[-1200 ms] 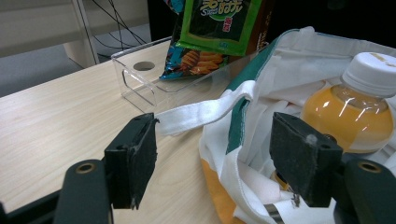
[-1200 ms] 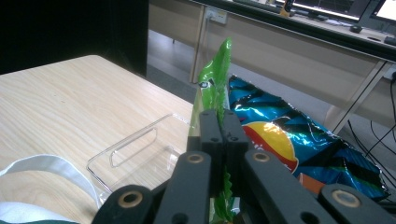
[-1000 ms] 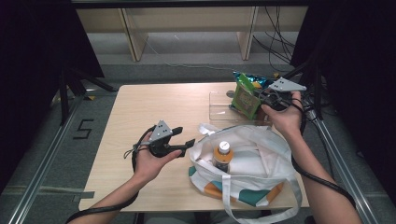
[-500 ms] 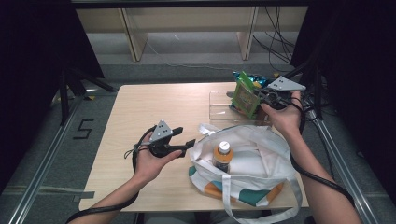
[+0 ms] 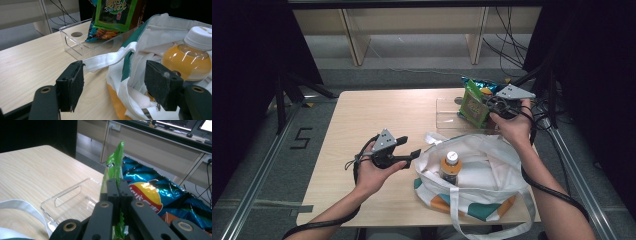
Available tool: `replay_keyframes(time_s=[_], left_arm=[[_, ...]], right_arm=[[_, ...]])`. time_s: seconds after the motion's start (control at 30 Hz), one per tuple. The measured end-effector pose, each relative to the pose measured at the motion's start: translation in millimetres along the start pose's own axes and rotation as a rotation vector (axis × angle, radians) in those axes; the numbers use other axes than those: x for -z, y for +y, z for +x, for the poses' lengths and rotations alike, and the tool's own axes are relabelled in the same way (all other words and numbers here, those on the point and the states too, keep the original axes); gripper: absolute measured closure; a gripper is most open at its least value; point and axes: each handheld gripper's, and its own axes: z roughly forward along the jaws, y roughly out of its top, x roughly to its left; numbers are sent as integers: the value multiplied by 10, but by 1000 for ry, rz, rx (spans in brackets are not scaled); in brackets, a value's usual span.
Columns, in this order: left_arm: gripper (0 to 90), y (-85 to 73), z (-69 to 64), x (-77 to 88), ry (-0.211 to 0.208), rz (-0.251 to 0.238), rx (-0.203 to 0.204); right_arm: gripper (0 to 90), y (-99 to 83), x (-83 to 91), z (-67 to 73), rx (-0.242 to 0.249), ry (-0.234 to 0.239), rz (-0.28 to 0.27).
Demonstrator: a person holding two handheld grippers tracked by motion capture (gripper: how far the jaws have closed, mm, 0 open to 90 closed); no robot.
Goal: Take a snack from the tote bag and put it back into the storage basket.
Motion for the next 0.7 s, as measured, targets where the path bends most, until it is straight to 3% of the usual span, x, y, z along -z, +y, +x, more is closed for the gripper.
replay_keyframes(time_s=[0.07, 0.23, 0.7], left_arm=[[316, 0, 0, 0, 0, -1, 0], [315, -3, 3, -7, -6, -5, 1], [315, 1, 1, 1, 2, -1, 3]], right_arm=[[900, -16, -4, -19, 15, 5, 1], [900, -54, 12, -17, -11, 9, 19], [900, -98, 40, -45, 0, 9, 37]])
